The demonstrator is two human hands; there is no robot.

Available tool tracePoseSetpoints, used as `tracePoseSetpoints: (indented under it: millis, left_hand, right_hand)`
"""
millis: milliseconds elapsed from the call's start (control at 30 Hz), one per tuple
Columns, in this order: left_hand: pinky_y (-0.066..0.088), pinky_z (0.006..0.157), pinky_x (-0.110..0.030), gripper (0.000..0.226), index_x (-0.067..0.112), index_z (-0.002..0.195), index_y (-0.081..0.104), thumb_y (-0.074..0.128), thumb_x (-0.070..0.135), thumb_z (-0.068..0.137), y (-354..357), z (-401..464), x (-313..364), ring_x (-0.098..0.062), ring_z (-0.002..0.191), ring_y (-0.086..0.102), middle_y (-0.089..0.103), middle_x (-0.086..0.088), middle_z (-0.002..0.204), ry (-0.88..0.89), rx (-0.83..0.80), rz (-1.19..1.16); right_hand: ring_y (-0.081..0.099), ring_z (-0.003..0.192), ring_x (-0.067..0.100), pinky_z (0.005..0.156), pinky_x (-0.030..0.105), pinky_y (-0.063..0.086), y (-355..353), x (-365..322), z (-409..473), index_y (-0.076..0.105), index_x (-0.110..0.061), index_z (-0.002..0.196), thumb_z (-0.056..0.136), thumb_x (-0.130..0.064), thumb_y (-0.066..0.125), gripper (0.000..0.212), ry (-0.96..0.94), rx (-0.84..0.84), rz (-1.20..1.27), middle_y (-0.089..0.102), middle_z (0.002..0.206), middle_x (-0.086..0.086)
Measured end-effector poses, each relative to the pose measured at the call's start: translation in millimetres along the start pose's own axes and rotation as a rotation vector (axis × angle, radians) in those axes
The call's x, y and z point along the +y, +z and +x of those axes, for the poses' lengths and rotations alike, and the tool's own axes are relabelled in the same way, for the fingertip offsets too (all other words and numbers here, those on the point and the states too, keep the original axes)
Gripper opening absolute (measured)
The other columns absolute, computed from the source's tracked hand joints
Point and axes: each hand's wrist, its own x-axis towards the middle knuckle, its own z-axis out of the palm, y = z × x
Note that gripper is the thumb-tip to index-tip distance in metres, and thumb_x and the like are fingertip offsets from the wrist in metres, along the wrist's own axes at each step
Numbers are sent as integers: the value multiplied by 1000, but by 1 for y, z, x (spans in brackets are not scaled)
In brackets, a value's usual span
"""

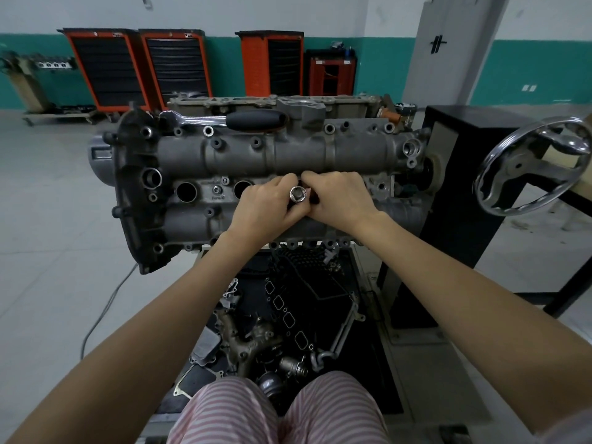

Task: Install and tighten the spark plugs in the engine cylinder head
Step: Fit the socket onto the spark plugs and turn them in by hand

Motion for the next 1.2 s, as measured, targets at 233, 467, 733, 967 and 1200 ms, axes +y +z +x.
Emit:
tracePoseSetpoints:
  millis: [233,467,733,967,1200]
  left_hand:
    - [26,40,-25,30,1,64,48,50,26,81,0,-1,1,-31,40,48,51,-9,54,-21,-20,-21]
    - [35,40,-28,41,4,56,53,51,33,85,0,-1,-3,-28,42,52,55,-9,49,2,-13,-60]
    - [32,36,-26,27,1,63,49,46,23,78,-1,-1,0,-31,37,48,52,-10,54,17,-11,-23]
    - [25,42,-22,33,5,58,47,56,29,80,0,-1,-1,-25,39,46,49,-5,49,2,1,-26]
    - [30,36,-25,31,3,60,48,52,23,83,1,-2,-4,-28,36,47,51,-8,49,65,-4,-40]
  right_hand:
    - [62,74,37,54,33,28,1,1,0,60,-9,87,82,-25,56,17,-32,0,-10,68,78,12]
    - [60,60,39,51,33,29,-4,-2,-2,60,-5,65,75,-16,64,15,36,15,70,64,64,18]
    - [61,77,37,55,32,27,2,1,2,54,-11,88,81,-32,53,22,32,-17,-26,68,81,12]
    - [60,60,38,50,32,28,-1,-1,-1,60,-5,67,75,-15,64,14,18,10,12,65,65,16]
    - [61,70,39,53,32,26,-1,-1,0,59,-7,77,79,-22,57,15,20,-3,13,66,73,15]
